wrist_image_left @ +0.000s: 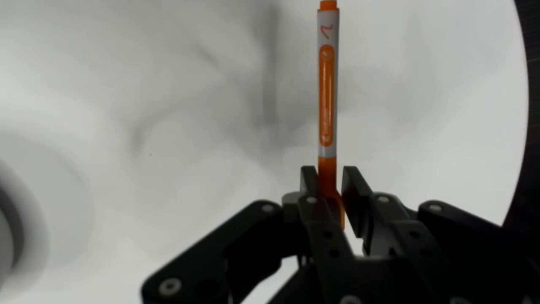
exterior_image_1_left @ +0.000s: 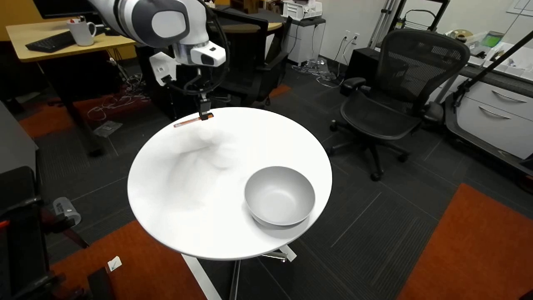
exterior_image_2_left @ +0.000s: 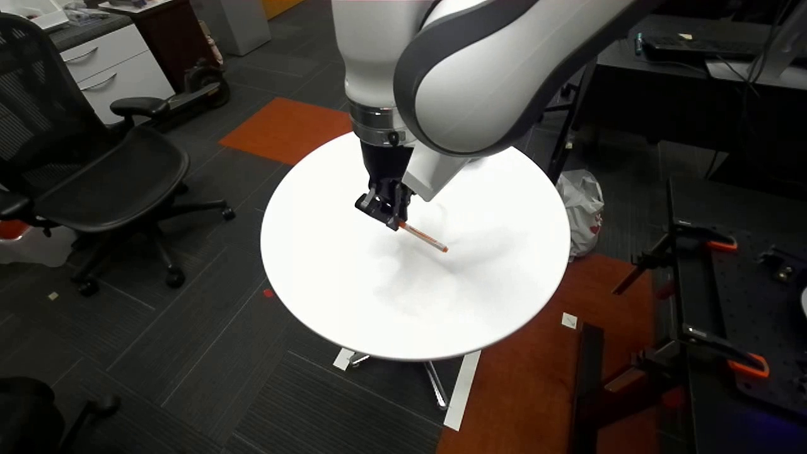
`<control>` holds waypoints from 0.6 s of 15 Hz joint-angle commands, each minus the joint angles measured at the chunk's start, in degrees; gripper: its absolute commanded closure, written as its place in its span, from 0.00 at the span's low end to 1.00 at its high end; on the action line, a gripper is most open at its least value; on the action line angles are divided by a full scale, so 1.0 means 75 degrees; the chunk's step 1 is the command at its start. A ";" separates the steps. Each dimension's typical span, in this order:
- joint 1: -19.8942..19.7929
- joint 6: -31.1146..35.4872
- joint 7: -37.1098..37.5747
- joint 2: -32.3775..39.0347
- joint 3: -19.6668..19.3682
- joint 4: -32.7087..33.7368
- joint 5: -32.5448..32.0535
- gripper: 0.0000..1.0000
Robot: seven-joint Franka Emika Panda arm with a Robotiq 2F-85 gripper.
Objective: Move the pen to the left
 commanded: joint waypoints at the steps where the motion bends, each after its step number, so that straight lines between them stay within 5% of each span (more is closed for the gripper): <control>1: -0.0098 -0.0543 -0.0569 0.0395 0.0234 0.0773 -0.0106 0.95; 9: -0.0100 -0.0601 -0.1463 0.1185 0.0494 0.1630 -0.0104 0.95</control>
